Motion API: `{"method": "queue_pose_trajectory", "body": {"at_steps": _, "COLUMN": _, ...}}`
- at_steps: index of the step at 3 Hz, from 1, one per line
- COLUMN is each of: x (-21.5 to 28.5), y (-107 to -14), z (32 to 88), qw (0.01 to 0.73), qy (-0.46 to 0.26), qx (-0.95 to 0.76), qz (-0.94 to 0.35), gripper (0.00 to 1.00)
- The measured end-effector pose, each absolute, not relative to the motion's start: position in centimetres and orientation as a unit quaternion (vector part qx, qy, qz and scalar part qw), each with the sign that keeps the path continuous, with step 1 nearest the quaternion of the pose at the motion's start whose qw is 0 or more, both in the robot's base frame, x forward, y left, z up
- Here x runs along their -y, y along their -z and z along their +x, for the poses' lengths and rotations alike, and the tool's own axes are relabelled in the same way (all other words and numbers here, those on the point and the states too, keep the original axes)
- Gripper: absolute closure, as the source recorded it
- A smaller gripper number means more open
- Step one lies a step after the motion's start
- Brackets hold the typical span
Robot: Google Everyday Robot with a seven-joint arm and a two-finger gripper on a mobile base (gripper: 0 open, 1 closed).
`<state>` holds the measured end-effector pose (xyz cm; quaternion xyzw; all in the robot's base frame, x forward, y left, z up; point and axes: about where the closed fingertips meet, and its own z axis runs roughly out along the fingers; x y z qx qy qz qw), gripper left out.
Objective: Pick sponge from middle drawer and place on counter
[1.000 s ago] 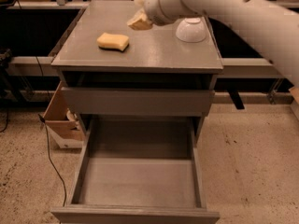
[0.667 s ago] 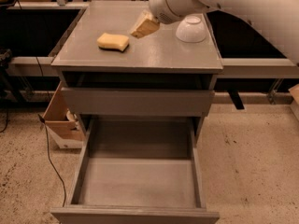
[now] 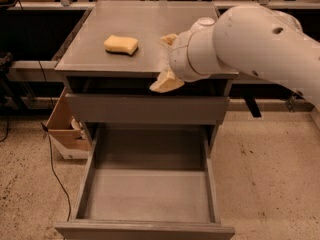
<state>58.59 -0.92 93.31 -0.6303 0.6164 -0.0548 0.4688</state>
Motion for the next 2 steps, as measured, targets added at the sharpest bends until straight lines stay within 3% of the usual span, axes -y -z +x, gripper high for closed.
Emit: {"method": "queue_pose_trajectory", "body": {"at_steps": 2, "x": 0.38, "y": -94.03, "z": 58.76, "qw": 0.473, "qy": 0.053, "qx": -0.614, "qz": -0.630, "gripper": 0.00}}
